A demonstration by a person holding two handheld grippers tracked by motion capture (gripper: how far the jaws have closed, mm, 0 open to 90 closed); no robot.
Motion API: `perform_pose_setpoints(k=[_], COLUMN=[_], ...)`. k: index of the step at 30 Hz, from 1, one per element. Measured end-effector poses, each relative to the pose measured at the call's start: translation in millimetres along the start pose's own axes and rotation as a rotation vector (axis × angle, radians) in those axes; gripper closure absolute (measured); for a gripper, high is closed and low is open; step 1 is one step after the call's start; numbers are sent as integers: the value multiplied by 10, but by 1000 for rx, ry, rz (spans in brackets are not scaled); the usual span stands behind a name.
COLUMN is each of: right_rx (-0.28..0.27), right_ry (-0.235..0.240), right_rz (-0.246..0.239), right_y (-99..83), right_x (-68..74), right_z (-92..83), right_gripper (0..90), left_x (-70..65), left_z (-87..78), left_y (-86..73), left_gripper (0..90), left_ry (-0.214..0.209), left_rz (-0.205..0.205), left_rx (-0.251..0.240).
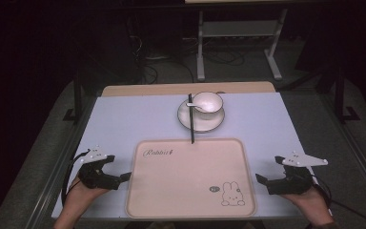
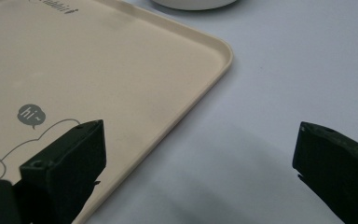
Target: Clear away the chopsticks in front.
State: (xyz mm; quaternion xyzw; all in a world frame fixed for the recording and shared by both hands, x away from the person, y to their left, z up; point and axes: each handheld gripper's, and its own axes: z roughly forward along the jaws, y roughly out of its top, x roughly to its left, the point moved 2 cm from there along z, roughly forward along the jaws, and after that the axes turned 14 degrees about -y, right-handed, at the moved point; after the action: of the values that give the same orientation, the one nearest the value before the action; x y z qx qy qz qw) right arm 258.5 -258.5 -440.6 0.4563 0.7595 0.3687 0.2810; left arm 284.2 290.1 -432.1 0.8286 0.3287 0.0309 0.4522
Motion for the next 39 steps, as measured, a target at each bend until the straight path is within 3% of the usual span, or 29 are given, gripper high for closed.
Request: perform_pose_setpoints(k=[5, 8, 23, 39], right_rx=[-3, -1, -12, -19], right_ry=[13, 17, 19, 18], right_rz=[2, 3, -4, -3], right_y=[3, 7, 24, 50], right_x=[-7, -3, 2, -10], right_z=[14, 26, 41, 59], right_gripper=[19, 19, 19, 19], left_x=[25, 37, 34, 83], left_z=[33, 80, 342, 595], left_y=[52, 108, 422, 702], left_gripper=[24, 24, 25, 35], left_ry=[2, -17, -26, -48], left_rz=[0, -17, 19, 27], left_rx=[-1, -6, 11, 6])
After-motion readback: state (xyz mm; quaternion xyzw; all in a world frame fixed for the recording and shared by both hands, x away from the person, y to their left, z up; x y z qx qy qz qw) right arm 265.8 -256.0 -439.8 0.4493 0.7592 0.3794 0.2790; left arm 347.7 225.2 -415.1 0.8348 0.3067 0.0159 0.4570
